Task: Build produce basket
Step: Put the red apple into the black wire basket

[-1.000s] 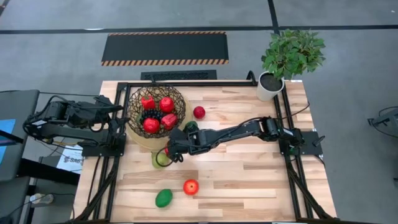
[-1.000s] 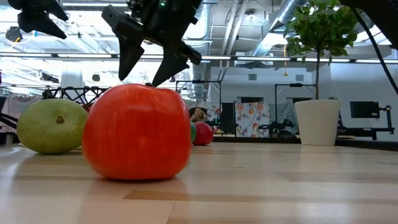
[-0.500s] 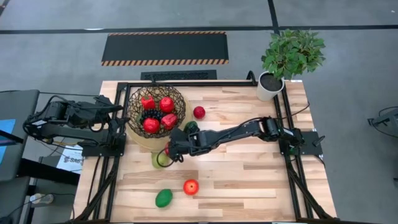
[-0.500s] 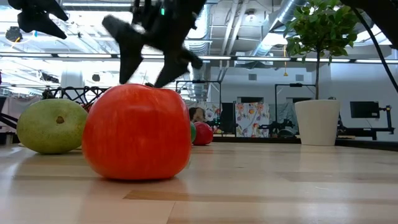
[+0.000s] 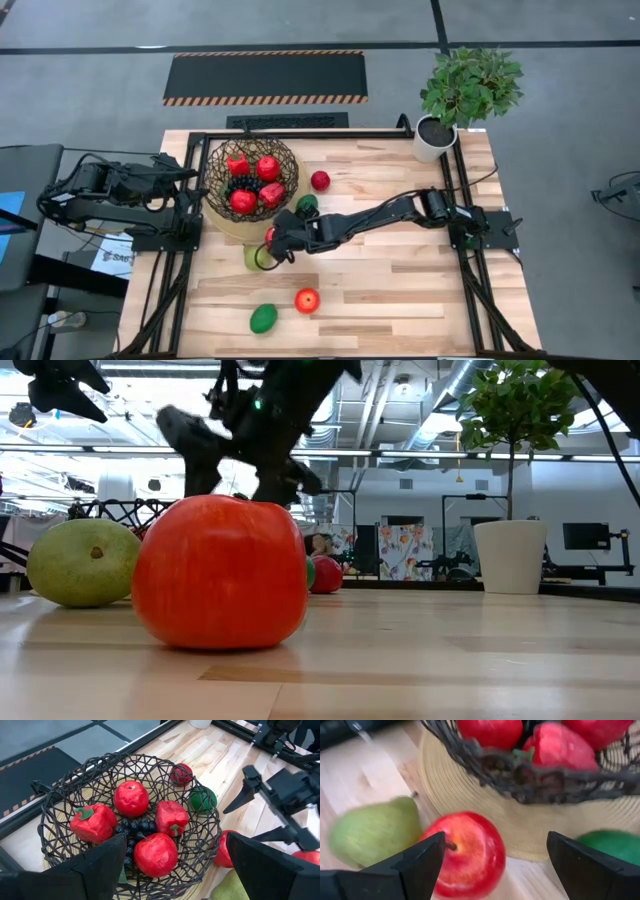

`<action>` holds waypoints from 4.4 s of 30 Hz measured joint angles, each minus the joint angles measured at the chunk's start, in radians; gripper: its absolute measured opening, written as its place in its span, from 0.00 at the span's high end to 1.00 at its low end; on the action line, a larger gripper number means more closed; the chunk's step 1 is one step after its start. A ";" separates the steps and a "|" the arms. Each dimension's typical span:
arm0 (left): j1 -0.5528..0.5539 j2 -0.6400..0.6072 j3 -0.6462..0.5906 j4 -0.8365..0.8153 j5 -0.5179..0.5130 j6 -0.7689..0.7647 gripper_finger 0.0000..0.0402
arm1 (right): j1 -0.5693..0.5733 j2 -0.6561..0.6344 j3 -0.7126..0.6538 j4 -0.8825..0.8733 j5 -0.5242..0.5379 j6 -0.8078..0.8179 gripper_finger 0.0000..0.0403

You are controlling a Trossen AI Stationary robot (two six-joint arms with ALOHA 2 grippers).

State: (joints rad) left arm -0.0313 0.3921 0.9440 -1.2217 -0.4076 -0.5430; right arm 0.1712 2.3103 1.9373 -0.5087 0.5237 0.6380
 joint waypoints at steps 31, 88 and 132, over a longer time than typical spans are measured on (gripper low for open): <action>0.000 0.000 0.000 0.000 -0.024 0.000 0.18 | -0.004 0.093 -0.049 0.193 -0.103 0.064 0.07; 0.000 0.000 0.000 0.000 -0.020 -0.011 0.18 | -0.121 -0.047 0.401 -0.195 -0.002 -0.363 0.32; 0.000 0.000 0.000 -0.002 0.005 0.007 0.18 | -0.065 -0.044 0.016 -0.012 -0.302 -0.140 0.01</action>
State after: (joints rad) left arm -0.0315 0.3923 0.9436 -1.2234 -0.4025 -0.5364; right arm 0.1066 2.2663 1.9530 -0.5203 0.2221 0.4984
